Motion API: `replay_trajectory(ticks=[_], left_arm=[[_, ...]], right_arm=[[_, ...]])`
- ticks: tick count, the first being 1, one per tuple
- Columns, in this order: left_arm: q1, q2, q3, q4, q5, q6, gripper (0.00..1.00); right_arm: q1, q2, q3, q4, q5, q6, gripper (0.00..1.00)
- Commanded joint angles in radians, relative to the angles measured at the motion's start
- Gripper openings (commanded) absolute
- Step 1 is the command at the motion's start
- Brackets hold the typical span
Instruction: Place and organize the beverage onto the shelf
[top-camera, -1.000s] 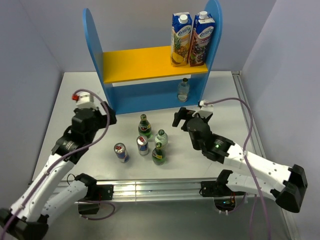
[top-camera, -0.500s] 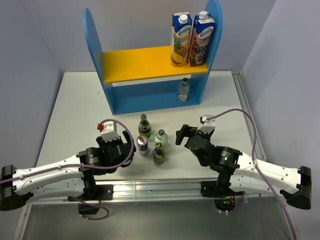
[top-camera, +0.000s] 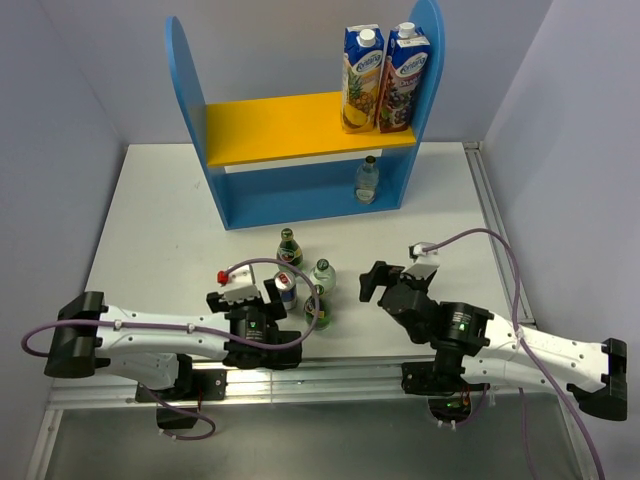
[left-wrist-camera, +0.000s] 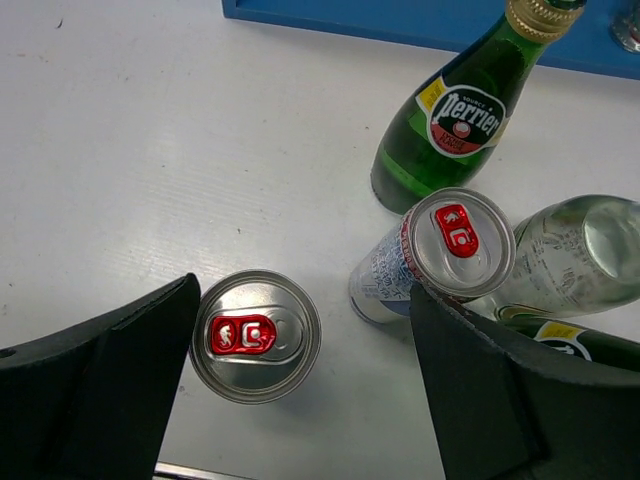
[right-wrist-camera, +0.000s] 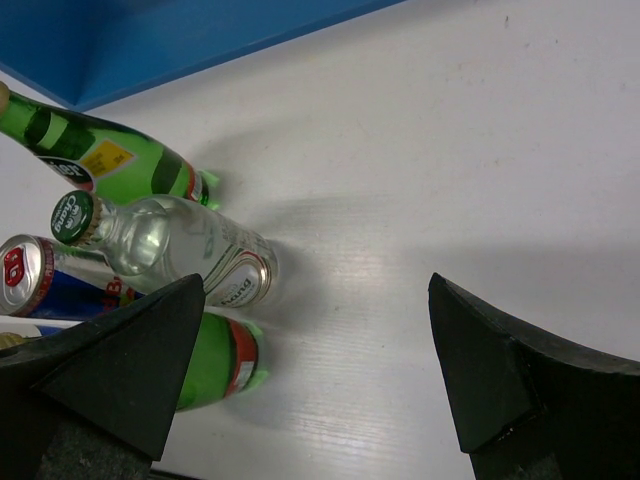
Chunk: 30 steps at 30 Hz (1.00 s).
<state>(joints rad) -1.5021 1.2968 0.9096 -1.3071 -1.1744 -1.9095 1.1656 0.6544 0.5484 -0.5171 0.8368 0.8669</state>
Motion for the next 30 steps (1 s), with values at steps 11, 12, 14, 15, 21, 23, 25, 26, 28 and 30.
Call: replay_trajectory(ticks=[11,12,14,15,21,23,25,26,28,30], left_arm=[[-0.017,-0.248,0.132,-0.066,-0.004,0.167,0.93],[-0.015,-0.255,0.102,-0.066,0.010,0.155,0.93],[-0.015,-0.266,0.063,-0.066,0.047,0.126,0.93],[-0.015,-0.268,0.022,-0.066,0.082,0.083,0.93],[-0.053,-0.246,-0.072,-0.064,0.199,-0.066,0.88],[-0.075,-0.193,-0.074,-0.064,0.229,-0.088,0.88],[-0.086,-0.141,-0.078,-0.064,0.240,-0.105,0.89],[-0.090,-0.130,-0.083,-0.064,0.242,-0.135,0.89],[-0.107,-0.108,-0.101,-0.066,0.237,-0.167,0.90],[-0.122,-0.090,-0.124,-0.063,0.236,-0.215,0.90]], right_arm=[[0.025,-0.006,-0.019,-0.008,0.005,0.034,1.00],[0.023,-0.006,-0.019,-0.006,0.005,0.034,1.00],[0.025,-0.007,-0.021,-0.001,-0.001,0.037,1.00],[0.028,-0.007,-0.022,0.000,-0.004,0.038,1.00],[0.039,-0.016,-0.021,-0.040,-0.010,0.063,1.00],[0.045,-0.025,-0.025,-0.037,-0.021,0.064,1.00],[0.049,-0.027,-0.027,-0.043,-0.021,0.075,1.00],[0.052,-0.024,-0.027,-0.044,-0.019,0.076,1.00],[0.058,-0.019,-0.028,-0.047,-0.018,0.084,1.00],[0.060,-0.012,-0.027,-0.049,-0.015,0.089,1.00]])
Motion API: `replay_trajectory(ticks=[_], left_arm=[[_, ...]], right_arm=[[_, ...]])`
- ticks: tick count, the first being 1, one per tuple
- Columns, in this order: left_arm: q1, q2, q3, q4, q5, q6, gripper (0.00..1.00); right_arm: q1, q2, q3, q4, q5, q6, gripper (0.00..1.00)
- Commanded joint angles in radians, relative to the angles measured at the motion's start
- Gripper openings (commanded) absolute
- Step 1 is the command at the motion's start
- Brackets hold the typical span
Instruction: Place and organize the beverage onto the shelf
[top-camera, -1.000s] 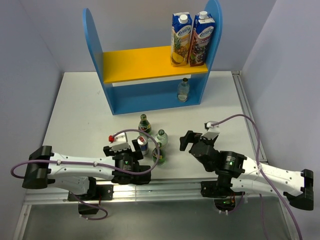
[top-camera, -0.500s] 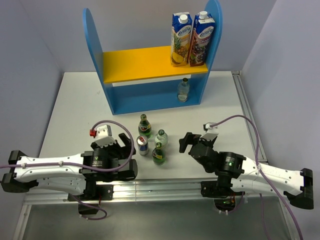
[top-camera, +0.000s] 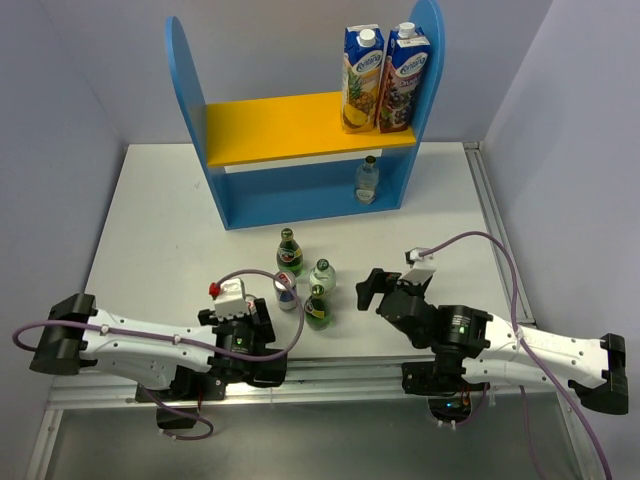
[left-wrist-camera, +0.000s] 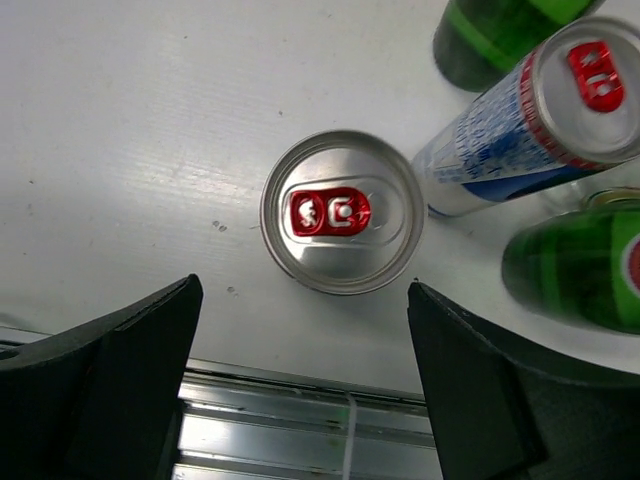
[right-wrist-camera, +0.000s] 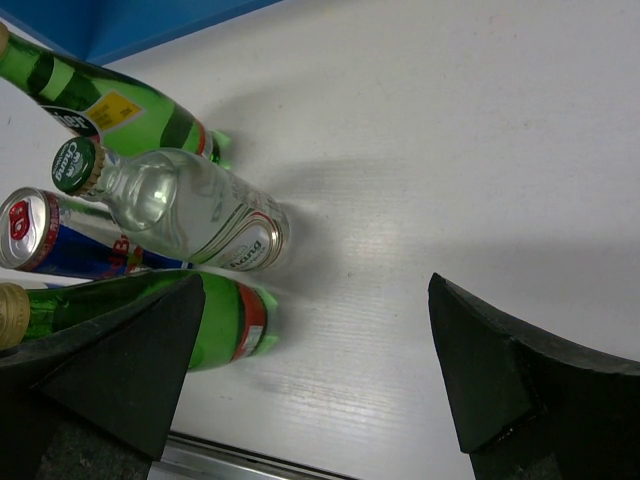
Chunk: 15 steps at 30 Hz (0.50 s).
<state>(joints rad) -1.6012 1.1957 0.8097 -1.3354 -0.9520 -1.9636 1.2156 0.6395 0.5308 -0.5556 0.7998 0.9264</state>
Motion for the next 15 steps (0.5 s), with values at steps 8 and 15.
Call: replay_trajectory(ticks=[8,15], left_arm=[[-0.028,0.185,-0.064,0.102,-0.056,-0.166,0.94],[0.012,0.307,-0.020,0.203,-0.119,-0.081,0.95]], right_arm=[[0.019,0.014,-0.014,-0.001,0.026,0.028,1.00],[0.022,0.025,-0.011,-0.007,0.032,0.034,1.00]])
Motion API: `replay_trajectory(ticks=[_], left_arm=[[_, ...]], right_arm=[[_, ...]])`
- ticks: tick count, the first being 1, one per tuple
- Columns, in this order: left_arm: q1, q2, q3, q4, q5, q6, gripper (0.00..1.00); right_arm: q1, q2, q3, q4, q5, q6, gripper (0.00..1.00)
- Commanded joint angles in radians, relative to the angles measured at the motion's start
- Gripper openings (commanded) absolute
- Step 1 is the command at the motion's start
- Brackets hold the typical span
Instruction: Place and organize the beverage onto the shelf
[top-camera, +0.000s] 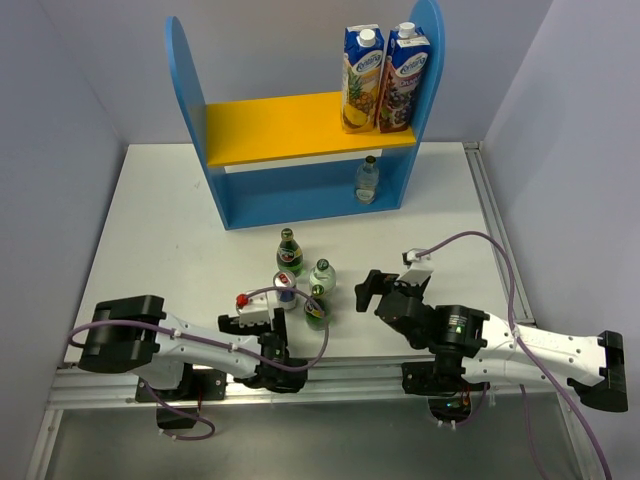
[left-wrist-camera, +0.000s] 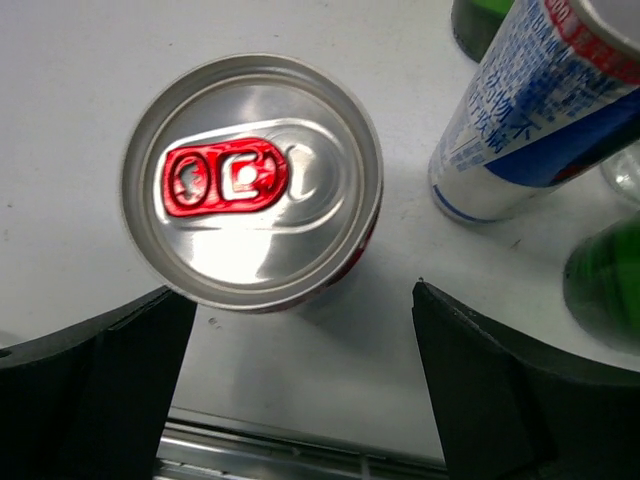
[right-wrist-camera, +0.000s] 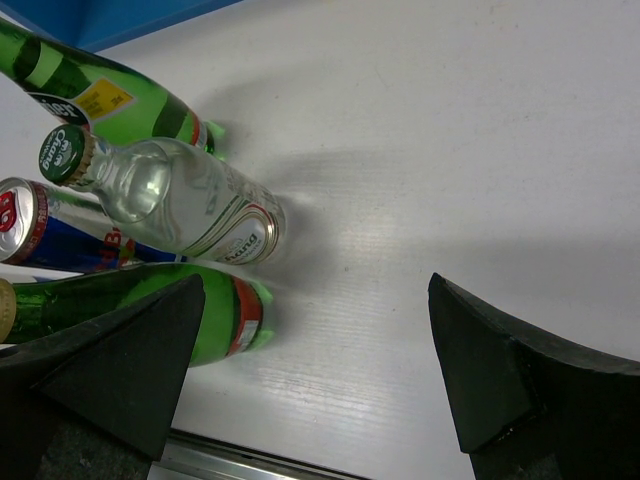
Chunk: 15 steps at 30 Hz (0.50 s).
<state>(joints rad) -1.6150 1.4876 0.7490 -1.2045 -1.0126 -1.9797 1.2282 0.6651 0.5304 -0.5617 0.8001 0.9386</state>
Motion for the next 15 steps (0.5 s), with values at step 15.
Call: replay_trajectory(ticks=[15], left_arm=[[0.199,-0.004,-0.086,0.370,-0.122,0.140,0.94]], right_arm=[[0.008,0.004,-0.024,0.017,0.039,0.016,1.00]])
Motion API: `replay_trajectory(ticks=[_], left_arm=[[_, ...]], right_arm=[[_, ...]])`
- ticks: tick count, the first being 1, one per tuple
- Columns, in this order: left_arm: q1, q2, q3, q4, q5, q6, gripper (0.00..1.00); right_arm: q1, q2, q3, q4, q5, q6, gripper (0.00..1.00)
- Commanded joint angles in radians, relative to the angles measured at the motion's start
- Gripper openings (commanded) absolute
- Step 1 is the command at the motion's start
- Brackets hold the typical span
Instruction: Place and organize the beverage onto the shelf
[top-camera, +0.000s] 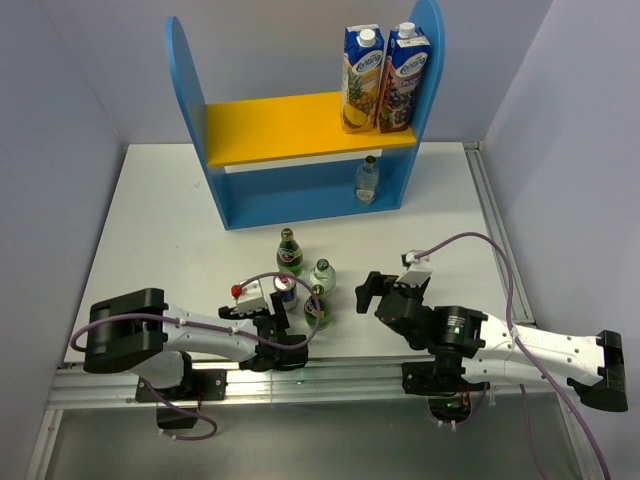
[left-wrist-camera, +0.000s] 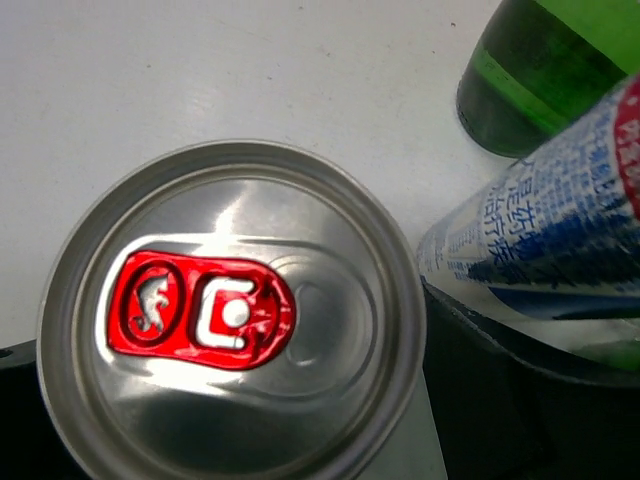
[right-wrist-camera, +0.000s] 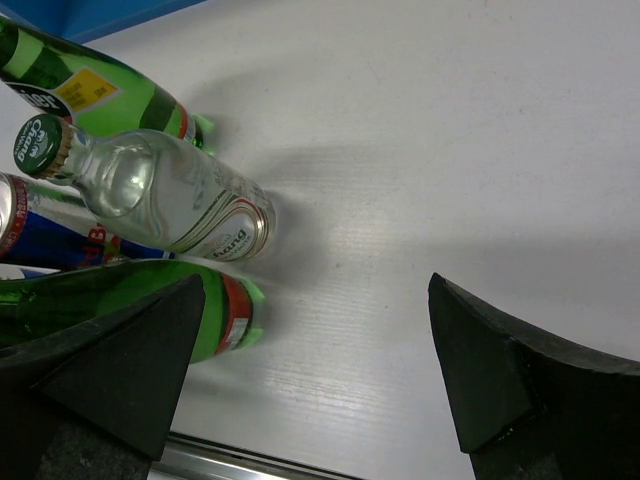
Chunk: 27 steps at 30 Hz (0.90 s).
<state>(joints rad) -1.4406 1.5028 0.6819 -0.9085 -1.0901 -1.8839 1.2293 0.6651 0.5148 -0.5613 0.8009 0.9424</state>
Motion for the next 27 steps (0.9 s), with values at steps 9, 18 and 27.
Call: replay_trajectory(ticks=[9,18,27], left_arm=[[0.114,-0.006,-0.047,0.256,-0.068,0.196,0.87],[0.192,0.034,-0.048,0.399,-0.077,0.364,0.69],[0.192,0.068,-0.007,0.309,-0.079,0.306,0.29]], right_arm=[[0.009,0.008,-0.018,0.031,0.046,0.010,1.00],[0.009,-0.004,-0.024,0.032,0.054,0.012,1.00],[0.009,-0.012,-0.027,0.037,0.054,0.012,1.00]])
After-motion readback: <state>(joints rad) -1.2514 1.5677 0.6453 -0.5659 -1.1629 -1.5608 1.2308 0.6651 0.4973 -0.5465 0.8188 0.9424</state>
